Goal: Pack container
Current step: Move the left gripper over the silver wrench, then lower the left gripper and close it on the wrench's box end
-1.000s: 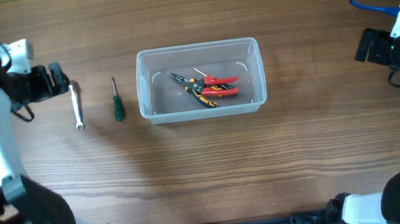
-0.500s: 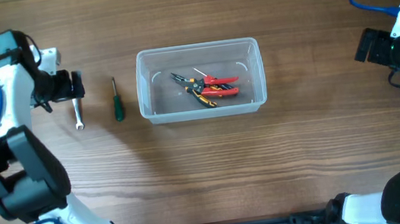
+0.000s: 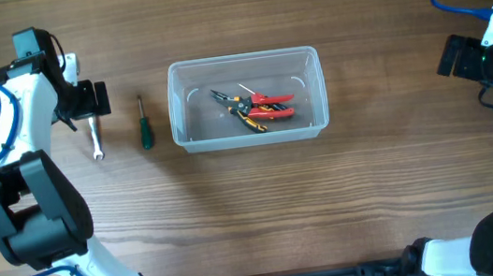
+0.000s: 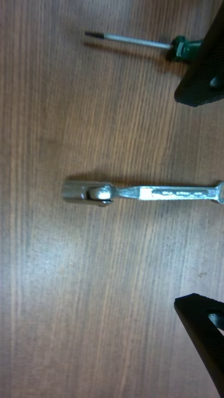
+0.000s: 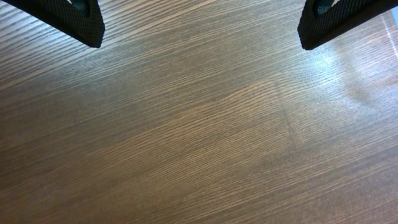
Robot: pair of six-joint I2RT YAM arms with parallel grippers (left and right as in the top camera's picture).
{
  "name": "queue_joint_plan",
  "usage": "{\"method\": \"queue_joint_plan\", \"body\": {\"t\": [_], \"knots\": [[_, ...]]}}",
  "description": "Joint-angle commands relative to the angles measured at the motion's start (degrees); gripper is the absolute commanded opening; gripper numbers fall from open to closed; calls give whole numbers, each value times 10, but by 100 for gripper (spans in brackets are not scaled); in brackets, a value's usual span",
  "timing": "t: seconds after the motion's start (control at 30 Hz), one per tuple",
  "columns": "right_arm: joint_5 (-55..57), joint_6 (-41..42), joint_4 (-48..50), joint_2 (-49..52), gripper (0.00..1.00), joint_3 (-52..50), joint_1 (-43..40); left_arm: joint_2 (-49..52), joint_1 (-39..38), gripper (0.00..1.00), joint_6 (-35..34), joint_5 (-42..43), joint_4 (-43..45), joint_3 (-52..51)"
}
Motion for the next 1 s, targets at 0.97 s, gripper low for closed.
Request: {"method": "queue_joint_plan", "body": {"t": [0.97], "knots": [[-3, 8, 1, 0, 100, -1, -2, 92, 2, 100, -17, 1, 19, 12]]}}
